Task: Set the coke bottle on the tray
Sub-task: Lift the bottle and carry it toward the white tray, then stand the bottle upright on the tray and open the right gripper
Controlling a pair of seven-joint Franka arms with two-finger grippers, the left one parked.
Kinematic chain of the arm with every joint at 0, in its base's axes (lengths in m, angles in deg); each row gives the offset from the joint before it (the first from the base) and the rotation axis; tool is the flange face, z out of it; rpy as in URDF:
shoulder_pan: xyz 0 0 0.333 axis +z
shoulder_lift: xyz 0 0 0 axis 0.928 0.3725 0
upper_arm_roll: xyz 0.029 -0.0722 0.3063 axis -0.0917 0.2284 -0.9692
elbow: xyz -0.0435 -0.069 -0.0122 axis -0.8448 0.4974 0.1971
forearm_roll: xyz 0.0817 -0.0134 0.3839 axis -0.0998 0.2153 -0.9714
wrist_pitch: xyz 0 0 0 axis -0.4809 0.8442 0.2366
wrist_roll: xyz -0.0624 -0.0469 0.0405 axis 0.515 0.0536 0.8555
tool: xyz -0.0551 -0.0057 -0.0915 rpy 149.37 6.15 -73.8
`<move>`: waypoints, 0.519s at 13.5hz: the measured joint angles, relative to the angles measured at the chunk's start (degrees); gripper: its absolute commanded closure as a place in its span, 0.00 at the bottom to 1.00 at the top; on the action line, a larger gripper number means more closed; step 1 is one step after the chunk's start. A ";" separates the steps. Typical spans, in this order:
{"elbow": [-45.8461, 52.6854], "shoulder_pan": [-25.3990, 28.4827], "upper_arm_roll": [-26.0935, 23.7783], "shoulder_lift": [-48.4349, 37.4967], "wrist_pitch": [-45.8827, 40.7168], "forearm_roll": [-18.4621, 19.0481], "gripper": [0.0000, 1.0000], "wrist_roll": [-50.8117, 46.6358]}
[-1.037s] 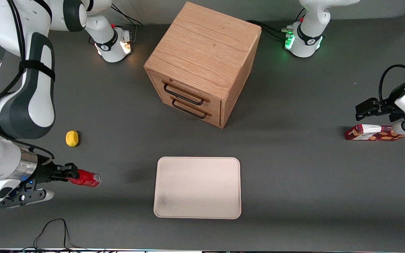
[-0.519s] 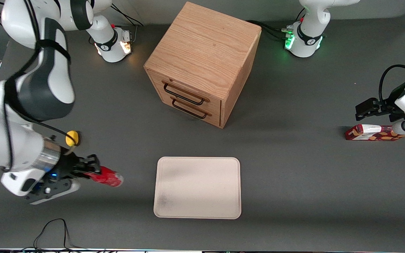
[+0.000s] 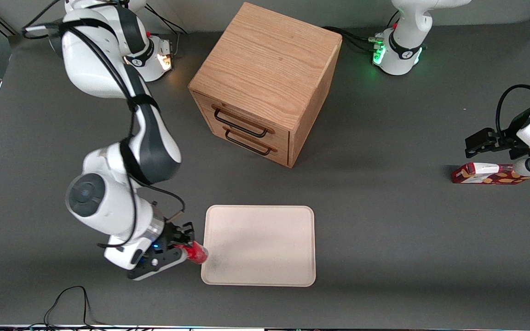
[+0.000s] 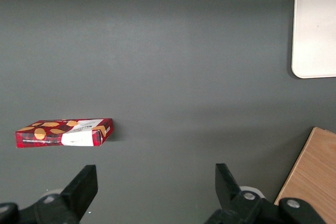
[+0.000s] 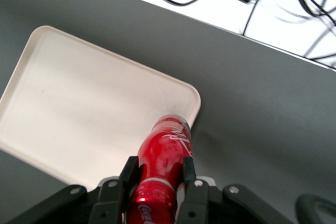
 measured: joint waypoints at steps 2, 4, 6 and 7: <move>0.02 0.03 -0.37 2.58 4.09 0.19 1.00 0.00; 0.04 0.07 -0.53 4.36 6.17 0.32 1.00 0.00; 0.04 0.07 -0.77 5.19 7.22 0.34 1.00 -0.25; 0.04 0.08 -0.88 5.35 7.33 0.34 1.00 -0.78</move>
